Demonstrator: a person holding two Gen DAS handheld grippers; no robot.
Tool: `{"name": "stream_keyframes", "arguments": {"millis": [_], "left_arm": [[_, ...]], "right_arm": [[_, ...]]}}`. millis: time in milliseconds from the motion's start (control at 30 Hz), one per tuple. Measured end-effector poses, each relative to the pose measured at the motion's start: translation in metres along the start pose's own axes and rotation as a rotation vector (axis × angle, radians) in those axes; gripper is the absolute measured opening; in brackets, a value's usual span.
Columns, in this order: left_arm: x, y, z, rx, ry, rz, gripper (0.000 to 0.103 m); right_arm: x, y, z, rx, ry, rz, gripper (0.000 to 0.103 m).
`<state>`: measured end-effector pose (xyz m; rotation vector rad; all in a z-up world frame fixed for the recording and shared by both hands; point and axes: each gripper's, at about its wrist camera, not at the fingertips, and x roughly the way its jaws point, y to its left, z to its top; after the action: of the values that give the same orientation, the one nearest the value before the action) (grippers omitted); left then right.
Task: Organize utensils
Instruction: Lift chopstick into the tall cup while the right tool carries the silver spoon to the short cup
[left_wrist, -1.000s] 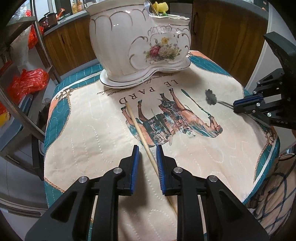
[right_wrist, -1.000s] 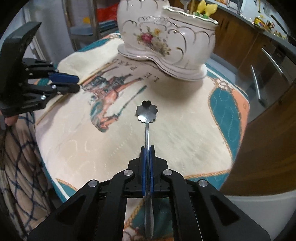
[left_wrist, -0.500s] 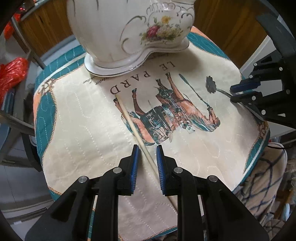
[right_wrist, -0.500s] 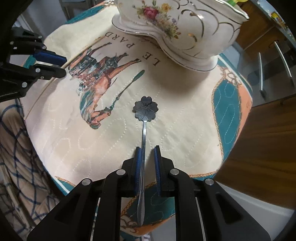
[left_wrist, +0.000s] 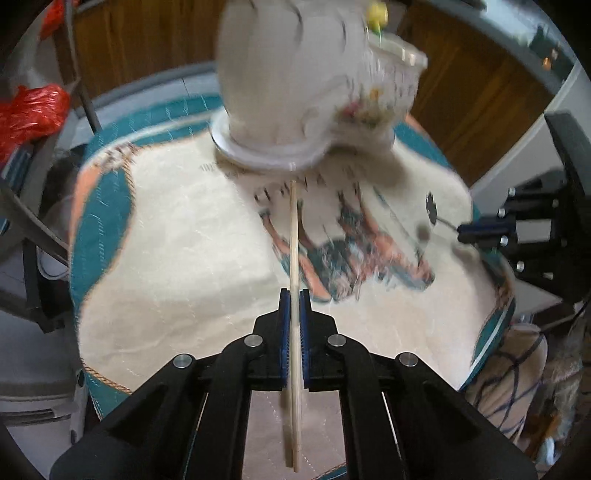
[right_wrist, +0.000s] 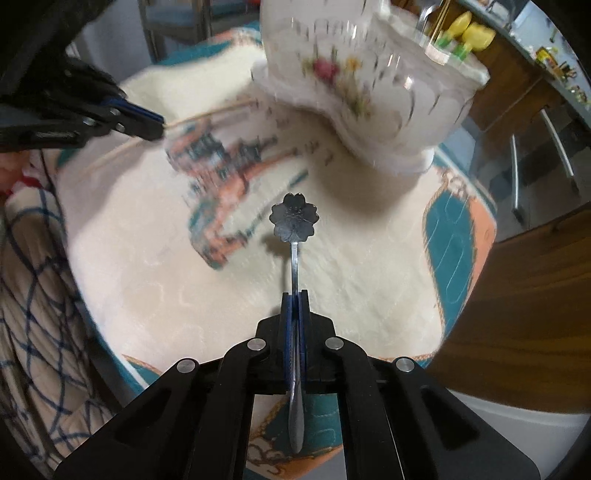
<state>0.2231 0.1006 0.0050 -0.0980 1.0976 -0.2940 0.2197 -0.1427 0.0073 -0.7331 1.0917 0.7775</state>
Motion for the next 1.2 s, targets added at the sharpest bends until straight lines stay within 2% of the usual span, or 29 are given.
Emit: {"name": "stream_keyframes", "arguments": {"millis": [67,233,367,633,767,933,1200], "left_arm": [[-0.016,-0.008,-0.008,-0.014,-0.073,-0.011,0.004],[-0.053,-0.015,-0.014,-0.021,-0.313,-0.063,0.004],[-0.065,-0.018,-0.018,-0.040,-0.437,-0.074,0.004],[-0.084,-0.033,-0.019,-0.021,-0.662,-0.039,0.004],[-0.094,-0.039,-0.009,-0.023,-0.754,-0.047,0.004],[-0.098,-0.047,0.004,-0.018,-0.833,-0.040,0.004],[-0.102,-0.052,0.036,-0.012,-0.917,-0.049,0.004]], "right_arm": [[-0.015,-0.001,-0.002,0.022,-0.083,0.016,0.004],[-0.037,-0.009,-0.006,0.097,-0.273,0.070,0.004],[-0.043,-0.021,-0.014,0.188,-0.400,0.130,0.004],[-0.075,-0.028,-0.026,0.284,-0.630,0.183,0.004],[-0.088,-0.036,-0.027,0.311,-0.724,0.197,0.004],[-0.089,-0.047,-0.021,0.330,-0.789,0.218,0.004],[-0.097,-0.070,-0.003,0.371,-0.900,0.238,0.004]]}}
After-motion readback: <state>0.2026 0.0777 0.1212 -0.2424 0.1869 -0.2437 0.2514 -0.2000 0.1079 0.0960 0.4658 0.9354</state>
